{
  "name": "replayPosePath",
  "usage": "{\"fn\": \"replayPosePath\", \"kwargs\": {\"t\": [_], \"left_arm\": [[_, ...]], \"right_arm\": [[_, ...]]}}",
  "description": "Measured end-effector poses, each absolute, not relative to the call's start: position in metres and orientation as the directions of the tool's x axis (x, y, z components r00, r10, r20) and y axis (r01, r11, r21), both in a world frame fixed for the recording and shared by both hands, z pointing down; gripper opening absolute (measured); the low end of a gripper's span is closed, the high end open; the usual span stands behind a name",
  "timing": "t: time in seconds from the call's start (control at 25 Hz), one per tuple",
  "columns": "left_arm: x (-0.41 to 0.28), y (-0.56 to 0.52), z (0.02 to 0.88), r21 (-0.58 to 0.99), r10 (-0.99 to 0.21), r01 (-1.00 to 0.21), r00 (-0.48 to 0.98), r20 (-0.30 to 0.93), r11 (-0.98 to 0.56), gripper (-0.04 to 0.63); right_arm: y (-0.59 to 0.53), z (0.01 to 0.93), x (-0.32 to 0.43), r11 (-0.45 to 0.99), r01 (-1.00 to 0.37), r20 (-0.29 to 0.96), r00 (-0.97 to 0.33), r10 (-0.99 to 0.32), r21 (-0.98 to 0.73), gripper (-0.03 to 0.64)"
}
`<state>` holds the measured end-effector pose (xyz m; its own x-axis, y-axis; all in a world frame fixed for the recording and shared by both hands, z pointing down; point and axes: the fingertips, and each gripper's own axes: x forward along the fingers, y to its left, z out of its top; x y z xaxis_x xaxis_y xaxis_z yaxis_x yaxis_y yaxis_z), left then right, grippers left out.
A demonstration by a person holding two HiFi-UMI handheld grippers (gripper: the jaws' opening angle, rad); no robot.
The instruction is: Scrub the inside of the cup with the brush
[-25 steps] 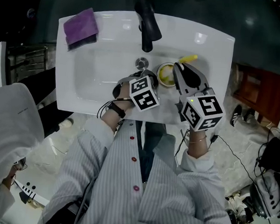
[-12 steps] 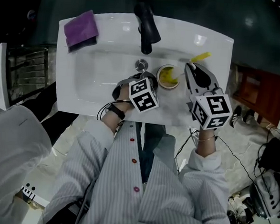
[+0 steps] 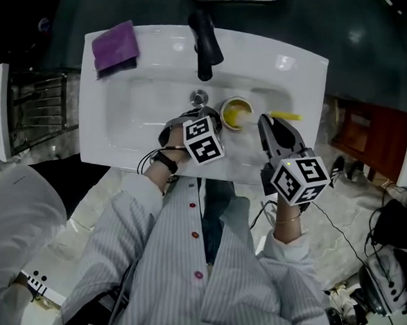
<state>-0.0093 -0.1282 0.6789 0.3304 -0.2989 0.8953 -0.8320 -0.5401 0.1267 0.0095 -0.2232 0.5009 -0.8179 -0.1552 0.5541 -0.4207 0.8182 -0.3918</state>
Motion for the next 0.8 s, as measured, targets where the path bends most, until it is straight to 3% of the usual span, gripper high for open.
{"fn": "replayPosePath", "kwargs": {"t": [0.32,0.8], "left_arm": [[-0.020,-0.129,0.663,0.078,-0.334,-0.845,0.292,0.896,-0.529,0.117],[-0.032,-0.129,0.578,0.043,-0.498,-0.904,0.274,0.823,-0.426,0.118]], "right_arm": [[-0.232,0.481,0.016,0.795,-0.453,0.520,-0.829,-0.208,-0.403,0.057],[-0.225,0.424,0.037,0.807,-0.459,0.454,-0.848,-0.274,-0.371,0.057]]}}
